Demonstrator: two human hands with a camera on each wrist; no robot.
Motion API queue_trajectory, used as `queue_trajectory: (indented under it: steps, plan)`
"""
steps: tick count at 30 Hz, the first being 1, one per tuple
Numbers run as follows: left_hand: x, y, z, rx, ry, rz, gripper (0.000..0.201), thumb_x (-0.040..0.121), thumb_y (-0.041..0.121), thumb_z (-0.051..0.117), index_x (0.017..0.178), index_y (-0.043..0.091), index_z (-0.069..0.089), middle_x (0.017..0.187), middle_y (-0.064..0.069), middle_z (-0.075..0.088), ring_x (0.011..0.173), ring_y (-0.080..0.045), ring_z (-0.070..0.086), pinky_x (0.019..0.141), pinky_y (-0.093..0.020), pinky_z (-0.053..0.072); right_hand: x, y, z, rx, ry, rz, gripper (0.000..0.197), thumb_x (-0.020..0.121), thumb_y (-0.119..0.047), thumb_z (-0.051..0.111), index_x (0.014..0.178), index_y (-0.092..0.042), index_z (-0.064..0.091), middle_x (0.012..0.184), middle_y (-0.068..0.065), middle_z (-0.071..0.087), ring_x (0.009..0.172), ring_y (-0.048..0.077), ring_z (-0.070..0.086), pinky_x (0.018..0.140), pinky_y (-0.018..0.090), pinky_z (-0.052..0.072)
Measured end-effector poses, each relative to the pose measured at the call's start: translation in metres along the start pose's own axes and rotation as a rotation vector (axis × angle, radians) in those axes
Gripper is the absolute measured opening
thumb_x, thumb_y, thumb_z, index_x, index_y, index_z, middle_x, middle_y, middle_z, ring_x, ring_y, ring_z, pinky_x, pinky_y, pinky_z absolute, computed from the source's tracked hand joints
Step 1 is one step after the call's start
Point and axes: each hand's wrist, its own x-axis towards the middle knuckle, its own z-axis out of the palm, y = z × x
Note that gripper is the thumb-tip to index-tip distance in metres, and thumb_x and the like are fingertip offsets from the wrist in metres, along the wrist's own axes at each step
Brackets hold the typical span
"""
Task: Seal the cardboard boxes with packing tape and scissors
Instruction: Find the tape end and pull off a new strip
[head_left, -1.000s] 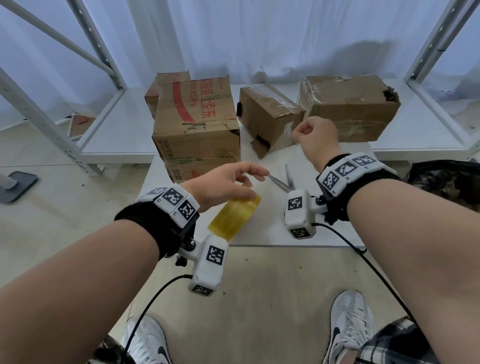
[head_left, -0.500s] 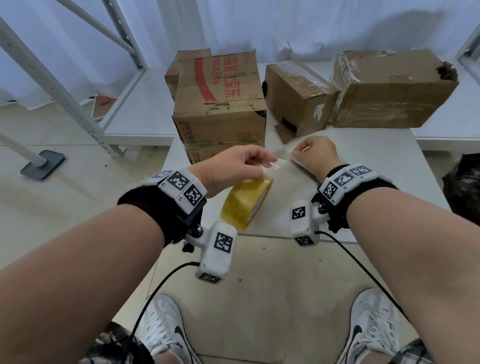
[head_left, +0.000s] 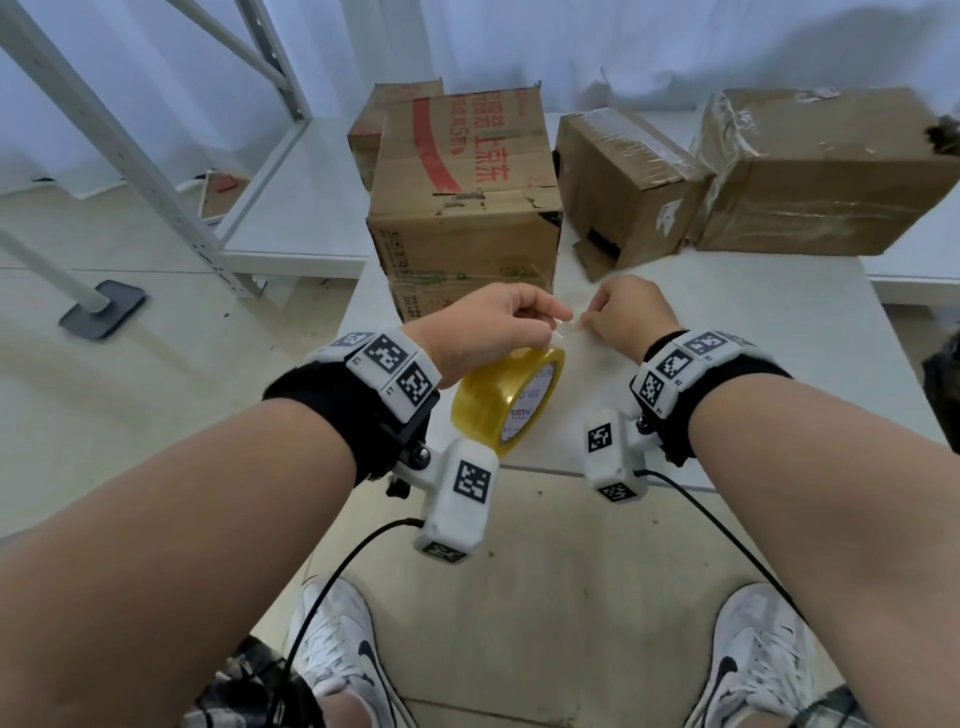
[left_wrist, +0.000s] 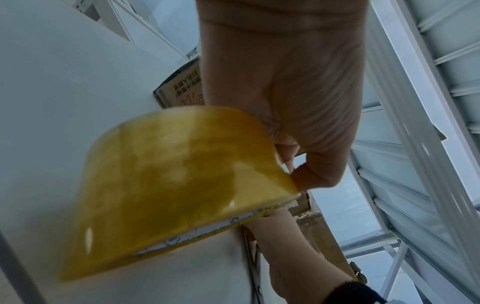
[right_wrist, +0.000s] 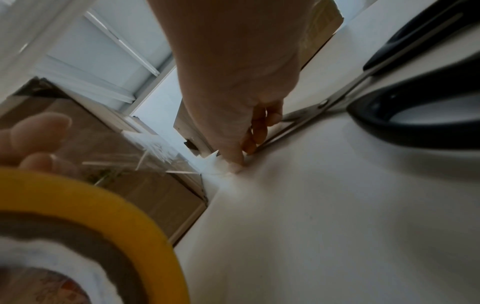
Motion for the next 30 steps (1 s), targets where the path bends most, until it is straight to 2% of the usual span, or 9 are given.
queue_trajectory:
  steps: [3,7,12,17,18,21,24,27,30]
  plan:
    - [0.002,0.001,0.000,0.008,0.004,-0.003,0.032,0.087,-0.001,0.055,0.114,0.015,0.063,0.103,0.000,0.058,0.090,-0.010,0.055,0.084,-0.020,0.049,0.003,-0.003,0.003,-0.041,-0.018,0.039,0.025,0.090,-0.022,0.061,0.106,-0.003,0.062,0.112,0.015,0.064,0.104,0.031,0.059,0.080,0.032,0.044]
    - [0.003,0.001,-0.001,0.008,-0.010,-0.009,0.032,0.087,-0.001,0.055,0.113,0.015,0.063,0.104,0.000,0.059,0.089,-0.009,0.056,0.084,-0.020,0.049,0.003,0.003,-0.006,0.051,0.018,0.081,0.055,0.084,-0.026,0.071,0.126,-0.003,0.043,0.122,0.016,0.057,0.112,0.032,0.055,0.080,0.032,0.042]
    - [0.000,0.000,-0.002,-0.008,-0.022,-0.018,0.032,0.088,0.000,0.055,0.115,0.015,0.062,0.107,-0.002,0.059,0.090,-0.010,0.057,0.079,-0.017,0.050,-0.015,0.013,-0.024,0.125,0.103,0.049,0.026,0.092,-0.022,0.058,0.112,-0.007,0.051,0.115,0.017,0.057,0.095,0.027,0.051,0.076,0.030,0.039]
    - [-0.004,-0.001,0.002,-0.007,0.003,-0.024,0.033,0.086,0.002,0.054,0.114,0.018,0.063,0.119,-0.010,0.062,0.096,-0.018,0.060,0.090,-0.032,0.051,-0.045,0.022,-0.039,-0.103,-0.042,0.122,0.020,0.091,-0.021,0.051,0.096,-0.002,0.054,0.099,0.019,0.056,0.101,0.035,0.056,0.080,0.035,0.043]
    - [-0.005,-0.001,0.003,-0.009,0.013,-0.022,0.033,0.086,0.002,0.054,0.113,0.018,0.064,0.120,-0.011,0.062,0.098,-0.020,0.060,0.092,-0.034,0.051,-0.051,0.023,-0.040,-0.165,-0.071,0.164,0.021,0.090,-0.022,0.051,0.099,-0.003,0.054,0.104,0.021,0.055,0.105,0.037,0.055,0.083,0.036,0.043]
    - [-0.006,-0.001,0.004,-0.002,0.031,-0.019,0.029,0.087,0.003,0.054,0.108,0.020,0.065,0.121,-0.013,0.063,0.111,-0.027,0.060,0.095,-0.036,0.050,-0.070,0.029,-0.039,-0.294,-0.169,0.317,0.047,0.089,-0.029,0.059,0.127,-0.006,0.044,0.132,0.021,0.041,0.120,0.037,0.044,0.095,0.040,0.039]
    - [-0.008,-0.003,0.006,-0.019,0.046,-0.017,0.026,0.088,0.004,0.054,0.103,0.021,0.066,0.121,-0.015,0.063,0.104,-0.026,0.061,0.096,-0.041,0.051,-0.084,0.033,-0.036,-0.267,-0.182,0.333,0.057,0.086,-0.036,0.064,0.129,-0.006,0.041,0.135,0.020,0.035,0.119,0.036,0.044,0.091,0.038,0.039]
    - [-0.008,-0.004,0.006,-0.025,0.054,-0.019,0.026,0.088,0.005,0.053,0.099,0.024,0.066,0.120,-0.012,0.063,0.107,-0.027,0.061,0.096,-0.042,0.051,-0.092,0.035,-0.032,-0.250,-0.122,0.298,0.056,0.086,-0.032,0.066,0.127,-0.005,0.040,0.135,0.019,0.030,0.121,0.035,0.039,0.084,0.036,0.036]
    - [-0.006,-0.004,0.006,-0.017,0.047,-0.023,0.027,0.087,0.004,0.054,0.096,0.026,0.066,0.119,-0.011,0.064,0.112,-0.029,0.059,0.099,-0.043,0.049,-0.098,0.033,-0.029,-0.338,-0.101,0.312,0.056,0.083,-0.032,0.068,0.125,-0.007,0.041,0.133,0.019,0.034,0.123,0.036,0.037,0.095,0.042,0.038]
